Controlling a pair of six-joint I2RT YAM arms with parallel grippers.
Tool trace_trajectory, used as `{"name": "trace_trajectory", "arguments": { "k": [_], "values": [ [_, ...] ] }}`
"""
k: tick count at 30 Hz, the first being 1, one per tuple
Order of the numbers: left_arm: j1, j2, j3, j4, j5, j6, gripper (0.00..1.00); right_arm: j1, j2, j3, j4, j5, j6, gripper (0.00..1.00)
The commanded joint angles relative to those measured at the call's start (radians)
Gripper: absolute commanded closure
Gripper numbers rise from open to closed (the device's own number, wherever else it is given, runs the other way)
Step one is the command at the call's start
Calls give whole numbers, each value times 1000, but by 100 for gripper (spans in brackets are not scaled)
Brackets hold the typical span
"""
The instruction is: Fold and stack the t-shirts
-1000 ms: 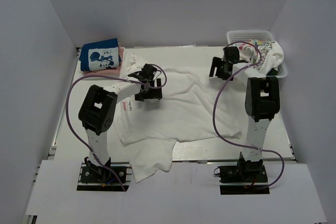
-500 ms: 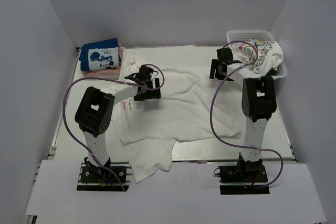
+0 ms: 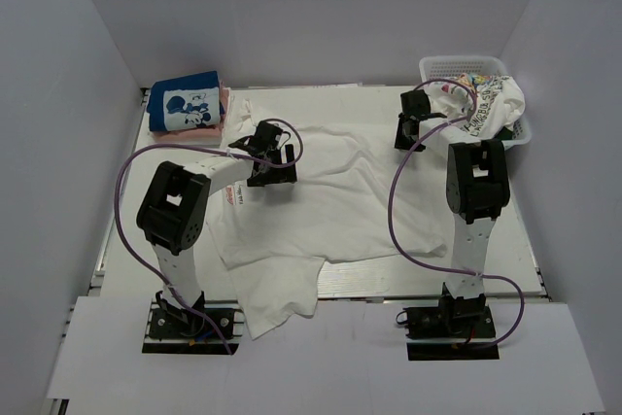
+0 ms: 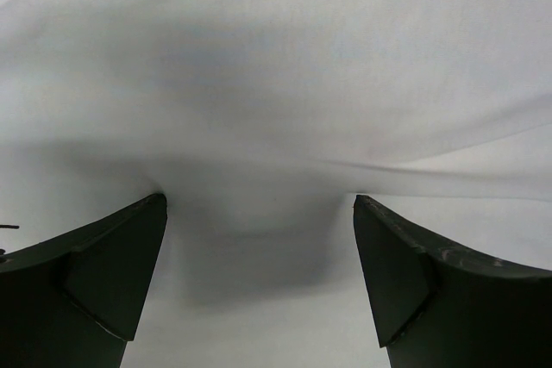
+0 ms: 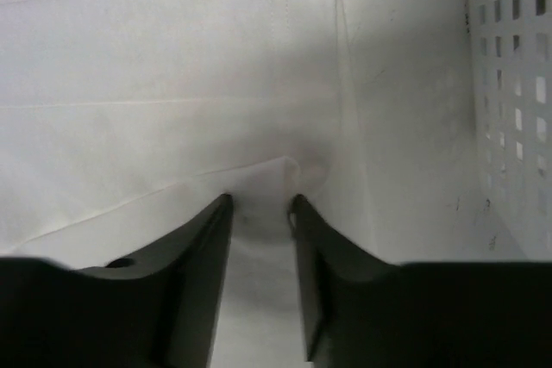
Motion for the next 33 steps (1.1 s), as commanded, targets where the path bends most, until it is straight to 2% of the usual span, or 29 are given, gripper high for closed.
{"name": "trace_trajectory", "arguments": {
  "k": [1,2,3,4,5,11,17,22,29,31,32,33],
  "values": [
    [18,13,-45,-51,11,5,0,1,-33,31,10,0,14,63],
    [18,13,-45,-51,20,5,0,4,-37,32,11,3,12,73],
    [18,13,-45,-51,20,5,0,2,-37,31,14,5,15,89],
    [18,13,-45,-51,20,5,0,4,-36,32,13,6,15,100],
    [18,22,-45,-51,20,5,0,2,-36,35,16,6,20,100],
    [18,22,-45,-51,20,5,0,-1,-25,81,8,75,9,100],
    [18,42,-45,-51,11,5,0,-4,-8,179,11,74,-28,100],
    [27,52,-45,-51,1,-4,0,-18,65,294,-47,101,-61,100],
    [27,52,-34,-60,-19,-4,0,-2,174,438,-121,242,-54,100],
    [27,52,-34,-60,-19,-4,0,4,194,489,-160,235,-52,83],
    [27,52,-25,-60,-19,-4,0,5,193,494,-176,230,-54,78],
    [27,52,-25,-60,-10,-4,0,10,159,492,-178,215,-61,66]
  ]
}}
